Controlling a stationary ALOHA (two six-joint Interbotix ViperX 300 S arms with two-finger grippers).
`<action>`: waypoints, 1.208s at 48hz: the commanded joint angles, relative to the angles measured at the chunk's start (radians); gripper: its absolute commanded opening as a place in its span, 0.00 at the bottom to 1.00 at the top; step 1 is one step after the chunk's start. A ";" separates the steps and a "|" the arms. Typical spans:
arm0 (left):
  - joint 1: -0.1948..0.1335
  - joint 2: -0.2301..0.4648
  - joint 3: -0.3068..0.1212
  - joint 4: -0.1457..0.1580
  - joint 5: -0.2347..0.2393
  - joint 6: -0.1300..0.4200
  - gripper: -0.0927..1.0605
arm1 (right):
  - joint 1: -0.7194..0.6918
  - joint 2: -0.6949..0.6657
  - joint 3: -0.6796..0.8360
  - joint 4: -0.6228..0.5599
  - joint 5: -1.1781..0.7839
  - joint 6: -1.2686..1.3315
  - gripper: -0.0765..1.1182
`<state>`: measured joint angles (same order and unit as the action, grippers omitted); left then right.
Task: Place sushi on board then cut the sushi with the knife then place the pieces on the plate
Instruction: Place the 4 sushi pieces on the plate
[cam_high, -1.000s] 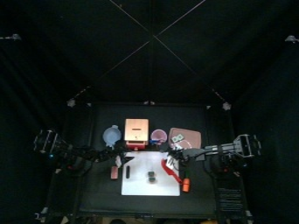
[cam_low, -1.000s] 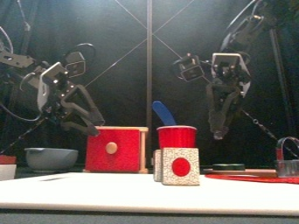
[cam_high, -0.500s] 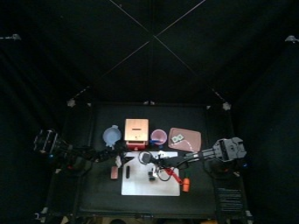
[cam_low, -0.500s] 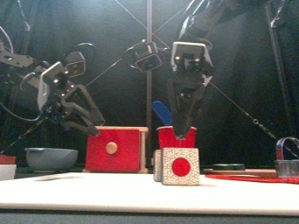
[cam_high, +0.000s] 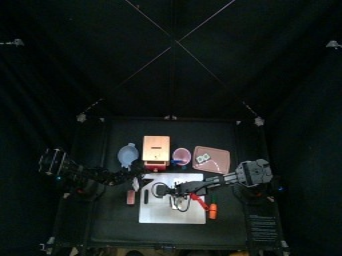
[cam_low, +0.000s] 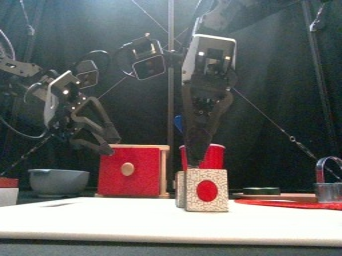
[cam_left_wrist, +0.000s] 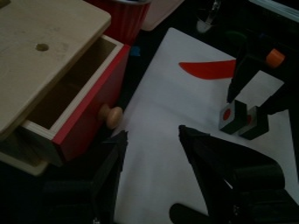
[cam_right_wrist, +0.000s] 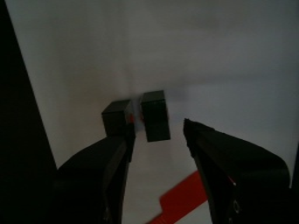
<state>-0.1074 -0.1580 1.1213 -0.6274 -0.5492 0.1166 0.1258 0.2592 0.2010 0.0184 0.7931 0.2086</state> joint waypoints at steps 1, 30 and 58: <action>0.002 -0.003 -0.015 0.000 0.003 0.002 0.83 | -0.002 -0.015 -0.018 0.002 -0.005 -0.002 0.76; 0.005 -0.003 -0.015 0.000 0.003 0.000 0.83 | -0.034 0.026 0.000 -0.003 -0.017 0.000 0.60; 0.006 -0.002 -0.031 0.000 0.003 0.002 0.83 | -0.288 -0.402 0.486 -0.130 -0.046 0.341 0.50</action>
<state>-0.1043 -0.1565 1.1213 -0.6289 -0.5415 0.1166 -0.0920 -0.0215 0.5829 -0.0675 0.7532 0.4633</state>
